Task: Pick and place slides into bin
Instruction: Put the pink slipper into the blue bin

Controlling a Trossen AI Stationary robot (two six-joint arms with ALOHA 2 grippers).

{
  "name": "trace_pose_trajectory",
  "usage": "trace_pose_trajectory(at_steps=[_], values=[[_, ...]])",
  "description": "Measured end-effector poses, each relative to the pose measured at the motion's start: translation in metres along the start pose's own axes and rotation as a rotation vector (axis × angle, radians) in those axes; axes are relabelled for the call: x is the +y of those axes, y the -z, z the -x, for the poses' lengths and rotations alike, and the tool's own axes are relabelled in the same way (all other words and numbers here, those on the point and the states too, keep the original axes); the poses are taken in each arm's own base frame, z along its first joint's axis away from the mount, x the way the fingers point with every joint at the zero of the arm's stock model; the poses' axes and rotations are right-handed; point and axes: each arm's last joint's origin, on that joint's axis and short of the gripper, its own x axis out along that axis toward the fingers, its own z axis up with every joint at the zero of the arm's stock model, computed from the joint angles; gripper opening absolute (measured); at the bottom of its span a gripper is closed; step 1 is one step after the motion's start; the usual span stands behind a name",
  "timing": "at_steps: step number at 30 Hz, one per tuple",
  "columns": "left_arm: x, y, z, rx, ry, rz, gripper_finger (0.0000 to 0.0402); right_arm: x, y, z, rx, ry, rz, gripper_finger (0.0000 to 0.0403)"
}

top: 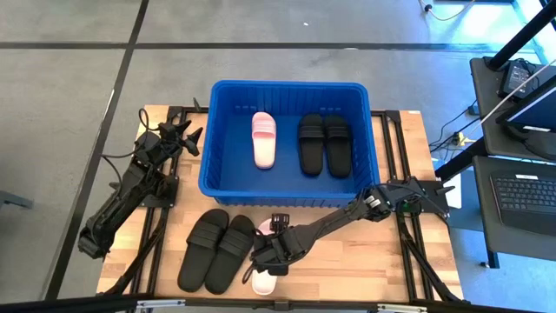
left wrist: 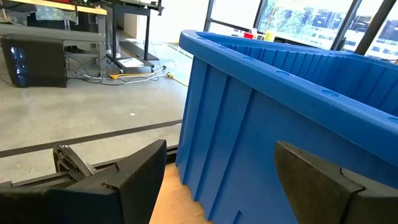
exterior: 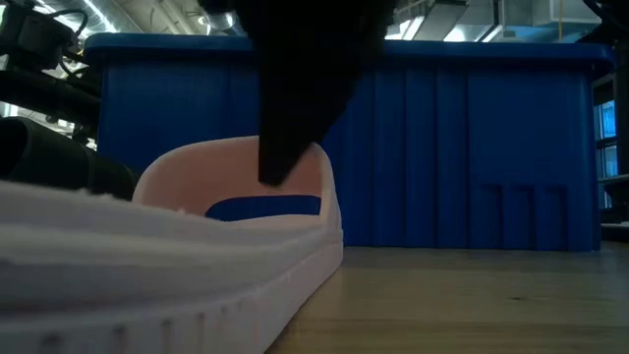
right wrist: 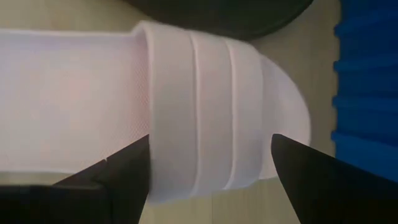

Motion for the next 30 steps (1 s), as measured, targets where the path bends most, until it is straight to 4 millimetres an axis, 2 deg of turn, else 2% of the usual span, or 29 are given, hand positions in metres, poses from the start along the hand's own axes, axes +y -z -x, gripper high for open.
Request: trace_pose_trajectory(at_steps=[5, 10, 15, 27, 30], values=[[0.0, 0.0, 0.0, 0.0, 0.0, 0.0, 0.029, -0.001, 0.006, -0.011, 0.035, 0.02, -0.057, 0.031], [0.0, 0.0, 0.0, 0.0, 0.0, 0.0, 0.029, -0.001, 0.007, -0.014, 0.038, 0.023, -0.099, 0.0274], [0.0, 0.0, 0.0, 0.0, 0.0, 0.0, 0.029, -0.002, 0.007, -0.015, 0.039, 0.025, -0.101, 0.021], [0.0, 0.0, 0.0, 0.0, 0.0, 0.0, 0.029, -0.003, 0.007, -0.009, 0.053, 0.013, -0.09, 0.0025], [0.0, 0.0, 0.0, 0.0, 0.0, 0.0, 0.029, -0.006, 0.004, 0.003, 0.067, 0.001, -0.077, 0.0015]])
